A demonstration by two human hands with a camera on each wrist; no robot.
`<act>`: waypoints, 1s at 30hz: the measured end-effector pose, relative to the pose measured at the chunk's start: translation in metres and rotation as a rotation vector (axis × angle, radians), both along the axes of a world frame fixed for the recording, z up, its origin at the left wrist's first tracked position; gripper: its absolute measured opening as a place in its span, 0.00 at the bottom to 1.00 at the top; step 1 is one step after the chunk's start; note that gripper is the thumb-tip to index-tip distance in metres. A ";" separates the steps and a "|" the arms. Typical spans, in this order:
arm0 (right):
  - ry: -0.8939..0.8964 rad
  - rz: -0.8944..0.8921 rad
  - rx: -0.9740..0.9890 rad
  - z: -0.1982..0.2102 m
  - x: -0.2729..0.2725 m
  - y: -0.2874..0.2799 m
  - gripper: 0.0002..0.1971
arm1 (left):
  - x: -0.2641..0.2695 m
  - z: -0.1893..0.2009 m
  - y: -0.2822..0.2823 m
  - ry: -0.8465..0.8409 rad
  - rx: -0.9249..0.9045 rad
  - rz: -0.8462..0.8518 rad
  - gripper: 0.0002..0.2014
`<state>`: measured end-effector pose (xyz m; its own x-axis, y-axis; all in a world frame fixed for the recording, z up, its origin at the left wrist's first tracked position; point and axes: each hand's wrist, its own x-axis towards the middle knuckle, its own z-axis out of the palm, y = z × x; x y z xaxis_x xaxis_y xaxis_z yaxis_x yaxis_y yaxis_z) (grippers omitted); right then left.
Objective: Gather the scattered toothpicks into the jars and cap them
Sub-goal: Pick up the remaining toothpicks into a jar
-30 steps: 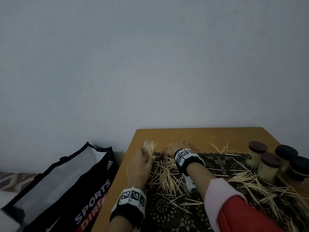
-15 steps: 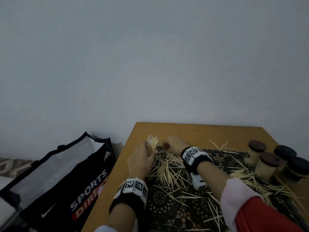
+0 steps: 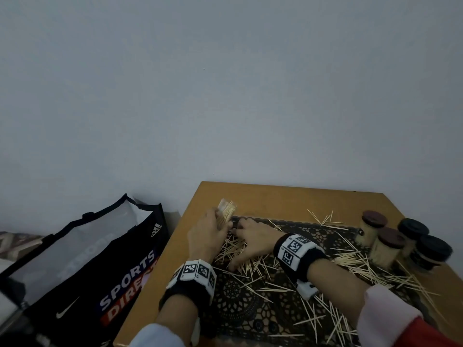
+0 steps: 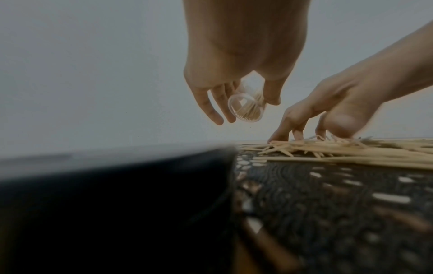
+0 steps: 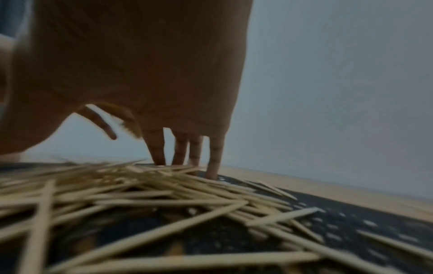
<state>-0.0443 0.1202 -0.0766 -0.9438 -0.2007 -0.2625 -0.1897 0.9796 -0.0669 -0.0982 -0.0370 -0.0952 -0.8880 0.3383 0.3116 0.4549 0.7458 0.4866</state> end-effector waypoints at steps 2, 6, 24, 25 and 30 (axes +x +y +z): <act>0.010 0.004 0.055 -0.002 0.002 -0.004 0.55 | 0.000 -0.001 0.000 0.006 0.003 -0.002 0.23; -0.005 -0.005 0.012 0.005 0.005 -0.006 0.44 | 0.000 -0.002 0.000 0.010 -0.001 -0.006 0.24; -0.010 0.031 -0.133 0.011 0.021 0.022 0.20 | 0.001 -0.001 0.001 0.008 -0.021 -0.046 0.26; -0.014 0.021 -0.143 0.011 0.022 0.023 0.23 | 0.001 -0.001 0.001 0.009 -0.022 -0.049 0.26; -0.006 -0.031 -0.203 0.008 0.026 0.033 0.46 | 0.002 -0.001 0.001 0.005 -0.021 -0.066 0.27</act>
